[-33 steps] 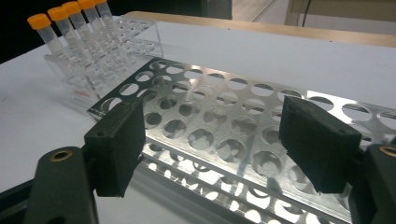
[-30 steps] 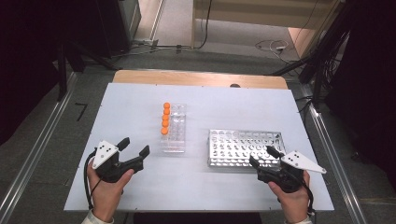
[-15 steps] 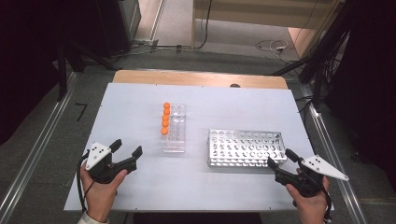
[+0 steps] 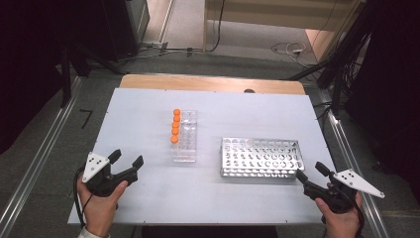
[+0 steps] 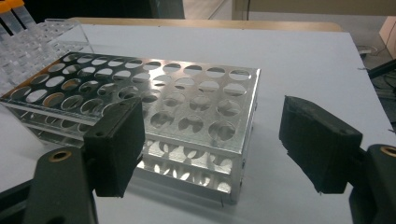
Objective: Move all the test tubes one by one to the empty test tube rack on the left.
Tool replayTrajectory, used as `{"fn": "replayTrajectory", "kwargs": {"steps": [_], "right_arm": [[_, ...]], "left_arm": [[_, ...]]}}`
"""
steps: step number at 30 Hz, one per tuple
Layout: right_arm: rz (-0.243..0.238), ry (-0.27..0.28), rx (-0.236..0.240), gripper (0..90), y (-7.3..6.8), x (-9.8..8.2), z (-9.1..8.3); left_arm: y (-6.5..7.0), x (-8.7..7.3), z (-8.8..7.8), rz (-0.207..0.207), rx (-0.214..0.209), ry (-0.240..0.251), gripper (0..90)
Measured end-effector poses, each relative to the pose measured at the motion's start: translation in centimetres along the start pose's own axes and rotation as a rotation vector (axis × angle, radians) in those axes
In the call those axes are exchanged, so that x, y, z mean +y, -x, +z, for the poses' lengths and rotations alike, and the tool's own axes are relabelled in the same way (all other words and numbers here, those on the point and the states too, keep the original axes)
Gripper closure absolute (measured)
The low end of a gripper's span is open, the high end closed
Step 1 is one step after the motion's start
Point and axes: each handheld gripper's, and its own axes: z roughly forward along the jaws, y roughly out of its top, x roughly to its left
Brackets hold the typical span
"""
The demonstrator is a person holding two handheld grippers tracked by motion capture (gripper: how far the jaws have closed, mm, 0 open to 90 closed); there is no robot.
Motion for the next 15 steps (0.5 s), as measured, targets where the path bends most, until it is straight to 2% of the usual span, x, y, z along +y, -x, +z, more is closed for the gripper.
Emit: {"fn": "replayTrajectory", "kwargs": {"steps": [15], "right_arm": [[0.04, -0.013, -0.058, 21.3, 2.0, -0.6, -0.1]], "left_arm": [[-1.3, -0.5, -0.5, -0.01, 0.036, -0.015, 19.4]]}}
